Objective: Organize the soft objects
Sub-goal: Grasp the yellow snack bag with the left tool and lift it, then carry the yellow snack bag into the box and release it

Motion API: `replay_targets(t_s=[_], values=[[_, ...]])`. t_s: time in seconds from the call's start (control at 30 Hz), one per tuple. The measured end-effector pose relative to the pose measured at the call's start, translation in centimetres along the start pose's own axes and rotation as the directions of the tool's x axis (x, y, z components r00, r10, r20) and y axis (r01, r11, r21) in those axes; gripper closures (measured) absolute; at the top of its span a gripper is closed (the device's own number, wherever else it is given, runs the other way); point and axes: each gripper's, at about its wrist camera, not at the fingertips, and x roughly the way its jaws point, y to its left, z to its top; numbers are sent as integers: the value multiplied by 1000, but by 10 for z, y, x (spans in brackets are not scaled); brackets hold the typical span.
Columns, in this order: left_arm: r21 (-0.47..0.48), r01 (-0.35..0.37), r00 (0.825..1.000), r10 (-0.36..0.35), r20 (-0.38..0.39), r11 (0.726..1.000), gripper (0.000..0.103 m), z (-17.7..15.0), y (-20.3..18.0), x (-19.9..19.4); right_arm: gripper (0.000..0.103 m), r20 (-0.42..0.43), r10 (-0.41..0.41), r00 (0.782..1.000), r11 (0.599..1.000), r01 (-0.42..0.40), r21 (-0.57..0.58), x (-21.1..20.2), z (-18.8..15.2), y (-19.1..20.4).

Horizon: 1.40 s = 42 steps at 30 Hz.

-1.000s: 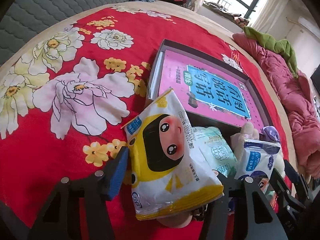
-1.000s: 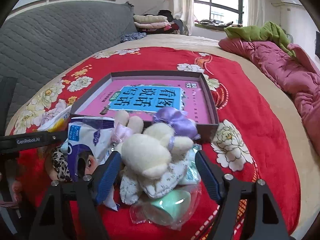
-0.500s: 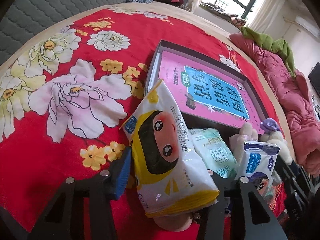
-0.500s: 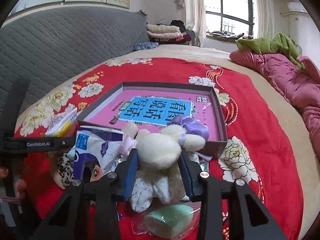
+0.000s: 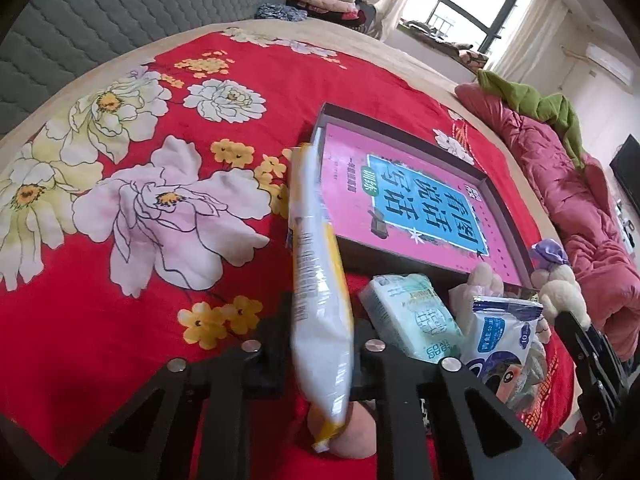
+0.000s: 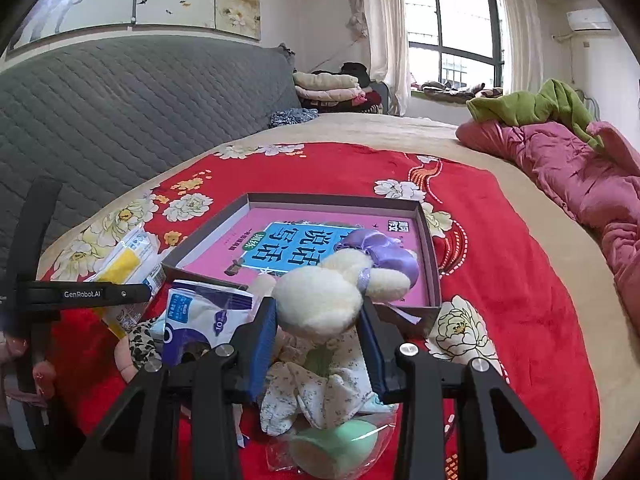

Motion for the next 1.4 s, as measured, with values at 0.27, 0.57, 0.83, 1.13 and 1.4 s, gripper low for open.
replay_targets(t_s=[0.27,0.57,0.83,1.13,1.4], values=[[17,4,1000,-4,12,1000,89,-2,-5,-6,63,-1,21,1000,1000,-21,-4,-4,-2,0],[20,19,999,-19,45,1000,89,0,-8,-18,63,12,29,1000,1000,-29,12,-8,-2,-3],[35,54,992,-58,116,998,89,14,-18,-36,63,62,30,998,999,-31,10,-17,6,-5],[-6,125,984,-123,129,992,89,46,-22,-12,63,73,40,997,999,-41,9,-11,19,-12],[-24,199,975,-195,106,980,89,71,-19,23,63,69,10,998,1000,-10,0,3,30,-17]])
